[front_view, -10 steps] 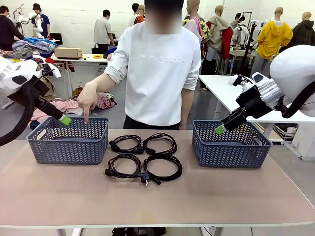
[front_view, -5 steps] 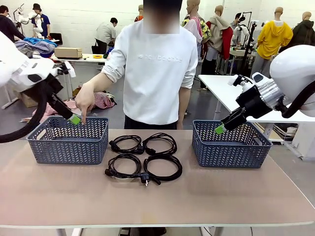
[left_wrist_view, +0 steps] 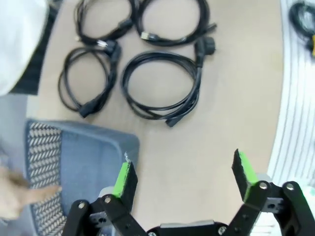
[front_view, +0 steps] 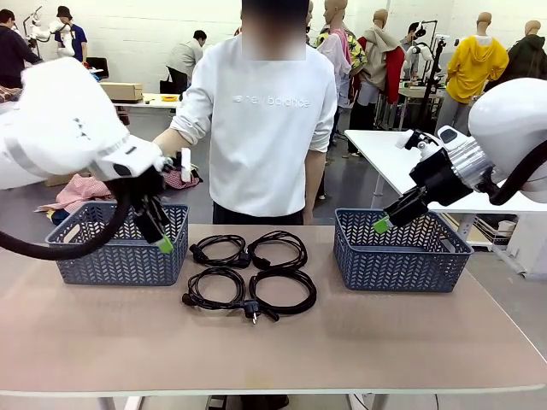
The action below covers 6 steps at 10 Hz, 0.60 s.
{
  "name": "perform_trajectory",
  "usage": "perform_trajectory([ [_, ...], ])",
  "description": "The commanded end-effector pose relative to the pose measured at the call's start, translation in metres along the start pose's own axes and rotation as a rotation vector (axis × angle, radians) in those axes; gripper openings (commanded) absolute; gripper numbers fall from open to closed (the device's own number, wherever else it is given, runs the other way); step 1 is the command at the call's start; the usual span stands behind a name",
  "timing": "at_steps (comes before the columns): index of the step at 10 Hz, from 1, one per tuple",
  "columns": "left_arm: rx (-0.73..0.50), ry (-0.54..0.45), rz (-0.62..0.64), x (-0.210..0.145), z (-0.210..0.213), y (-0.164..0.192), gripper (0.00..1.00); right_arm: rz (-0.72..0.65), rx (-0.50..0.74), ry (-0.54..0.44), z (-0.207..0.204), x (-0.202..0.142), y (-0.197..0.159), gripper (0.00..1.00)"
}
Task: Organize the cables according to human instructions.
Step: Pick up a bundle of cables and place it in the basket indicated by the human.
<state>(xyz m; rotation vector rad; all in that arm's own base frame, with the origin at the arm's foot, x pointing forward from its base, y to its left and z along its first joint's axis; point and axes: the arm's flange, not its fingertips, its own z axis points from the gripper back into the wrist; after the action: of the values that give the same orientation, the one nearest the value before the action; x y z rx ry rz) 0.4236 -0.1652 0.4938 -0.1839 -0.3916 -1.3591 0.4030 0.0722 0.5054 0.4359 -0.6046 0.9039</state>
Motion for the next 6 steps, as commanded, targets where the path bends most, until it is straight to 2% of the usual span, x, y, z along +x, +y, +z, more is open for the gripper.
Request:
perform_trajectory([
  [1,-0.007,0.054,-0.158,0.009,-0.024,0.001,1.0,0.009,0.014,-0.024,0.0,0.001,-0.002,1.0],
  [4,-0.046,0.118,-0.221,0.022,-0.069,-0.012,1.0,0.009,0.014,-0.024,0.0,0.001,-0.002,1.0],
  [6,-0.063,0.102,-0.194,0.025,-0.066,-0.015,1.0,0.009,0.014,-0.024,0.0,0.001,-0.002,1.0],
])
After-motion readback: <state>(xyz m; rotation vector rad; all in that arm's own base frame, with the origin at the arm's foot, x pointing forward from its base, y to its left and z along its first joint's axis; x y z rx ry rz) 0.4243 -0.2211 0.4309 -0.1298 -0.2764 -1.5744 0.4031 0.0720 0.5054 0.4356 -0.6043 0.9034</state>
